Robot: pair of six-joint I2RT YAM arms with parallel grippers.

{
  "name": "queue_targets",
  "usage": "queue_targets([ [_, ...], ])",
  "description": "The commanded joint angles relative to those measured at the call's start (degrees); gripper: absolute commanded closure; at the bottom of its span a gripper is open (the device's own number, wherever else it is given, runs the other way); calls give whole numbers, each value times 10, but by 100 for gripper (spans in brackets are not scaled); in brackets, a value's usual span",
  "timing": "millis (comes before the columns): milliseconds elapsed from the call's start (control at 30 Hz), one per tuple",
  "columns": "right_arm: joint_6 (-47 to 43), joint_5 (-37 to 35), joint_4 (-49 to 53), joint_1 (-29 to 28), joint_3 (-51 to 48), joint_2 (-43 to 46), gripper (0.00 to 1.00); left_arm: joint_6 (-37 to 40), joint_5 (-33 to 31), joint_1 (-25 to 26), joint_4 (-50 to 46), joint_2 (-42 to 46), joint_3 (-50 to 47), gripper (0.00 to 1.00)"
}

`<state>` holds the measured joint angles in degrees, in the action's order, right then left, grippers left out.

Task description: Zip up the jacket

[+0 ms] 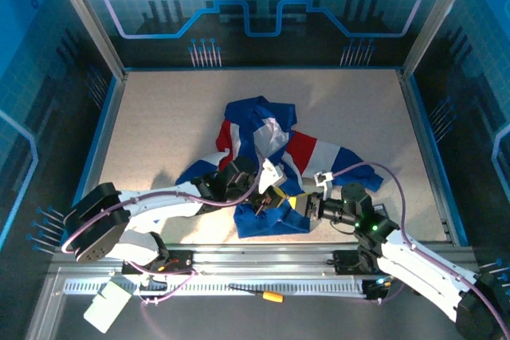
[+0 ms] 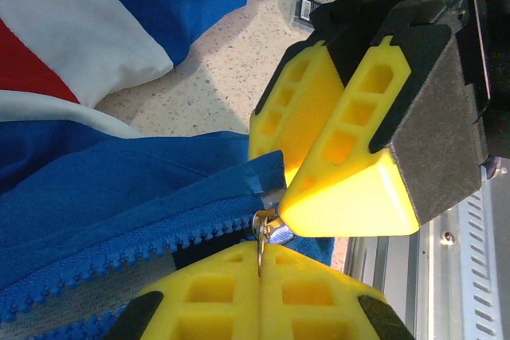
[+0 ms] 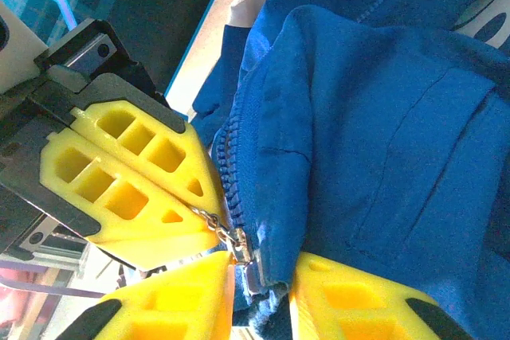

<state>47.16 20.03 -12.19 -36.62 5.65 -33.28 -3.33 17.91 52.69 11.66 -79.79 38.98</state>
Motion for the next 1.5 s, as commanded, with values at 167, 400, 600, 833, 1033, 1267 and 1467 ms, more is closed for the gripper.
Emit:
queue_targets([
  [167,-7,16,-61,10,-3,-25,74,-18,30,-7,2,-4,12,100],
  [400,-12,29,-82,12,-2,-37,100,-24,34,-13,-1,-4,12,100],
  [600,-23,22,-38,16,2,2,100,-16,34,-25,-24,3,16,100],
  [833,-35,5,52,23,6,71,100,20,13,-38,-83,10,34,100],
  [1033,-36,10,91,29,9,87,100,33,-14,-48,-99,23,39,100],
  [1267,-49,19,126,30,21,84,100,45,-19,-72,-122,40,41,100],
  [1467,-74,9,230,31,59,93,100,52,-19,-115,-151,52,43,100],
])
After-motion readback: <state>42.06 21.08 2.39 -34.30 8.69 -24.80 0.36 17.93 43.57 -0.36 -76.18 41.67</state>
